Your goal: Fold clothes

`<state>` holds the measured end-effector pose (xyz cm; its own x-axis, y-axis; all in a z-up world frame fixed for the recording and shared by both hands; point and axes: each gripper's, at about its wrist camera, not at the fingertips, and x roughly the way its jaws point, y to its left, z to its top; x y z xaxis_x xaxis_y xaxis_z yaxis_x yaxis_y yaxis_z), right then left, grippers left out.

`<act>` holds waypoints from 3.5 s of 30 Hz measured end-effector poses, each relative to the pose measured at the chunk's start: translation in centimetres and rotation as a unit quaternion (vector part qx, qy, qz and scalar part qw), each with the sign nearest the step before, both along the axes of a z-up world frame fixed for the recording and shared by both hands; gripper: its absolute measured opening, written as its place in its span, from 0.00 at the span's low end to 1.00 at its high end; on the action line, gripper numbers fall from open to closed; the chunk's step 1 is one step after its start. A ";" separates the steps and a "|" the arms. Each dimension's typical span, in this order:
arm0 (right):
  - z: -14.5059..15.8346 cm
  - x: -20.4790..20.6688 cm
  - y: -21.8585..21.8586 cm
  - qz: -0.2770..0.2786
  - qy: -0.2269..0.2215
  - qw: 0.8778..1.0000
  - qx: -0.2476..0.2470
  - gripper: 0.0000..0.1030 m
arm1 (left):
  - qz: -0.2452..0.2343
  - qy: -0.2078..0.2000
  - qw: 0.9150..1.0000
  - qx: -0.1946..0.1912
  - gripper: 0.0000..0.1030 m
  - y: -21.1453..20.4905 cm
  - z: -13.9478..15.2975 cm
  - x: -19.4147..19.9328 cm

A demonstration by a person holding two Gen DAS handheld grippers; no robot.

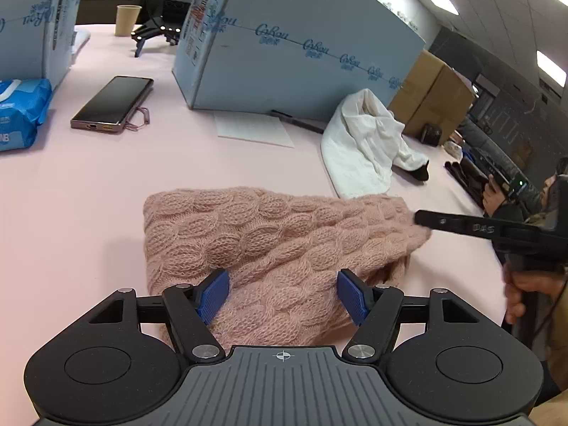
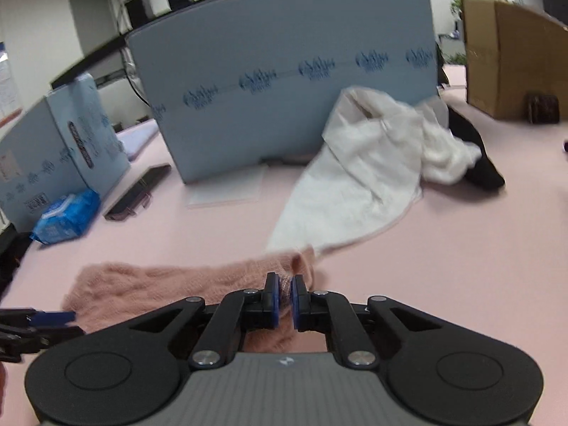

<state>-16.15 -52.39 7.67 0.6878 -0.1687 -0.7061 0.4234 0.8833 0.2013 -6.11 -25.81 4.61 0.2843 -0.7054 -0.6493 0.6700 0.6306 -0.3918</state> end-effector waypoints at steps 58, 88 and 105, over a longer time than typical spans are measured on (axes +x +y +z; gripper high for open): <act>0.9 -5.7 -1.7 -0.184 -0.046 0.979 -0.073 0.75 | 0.148 -0.085 0.963 0.209 0.95 -0.1 4.2 4.5; -5.0 -3.3 -1.2 -0.205 0.053 0.969 -0.127 1.00 | 0.271 -0.110 0.910 0.294 1.00 7.1 2.0 8.2; -5.1 -3.3 -1.1 -0.204 0.055 0.969 -0.129 1.00 | 0.261 -0.080 0.911 0.309 1.00 8.0 -1.2 8.8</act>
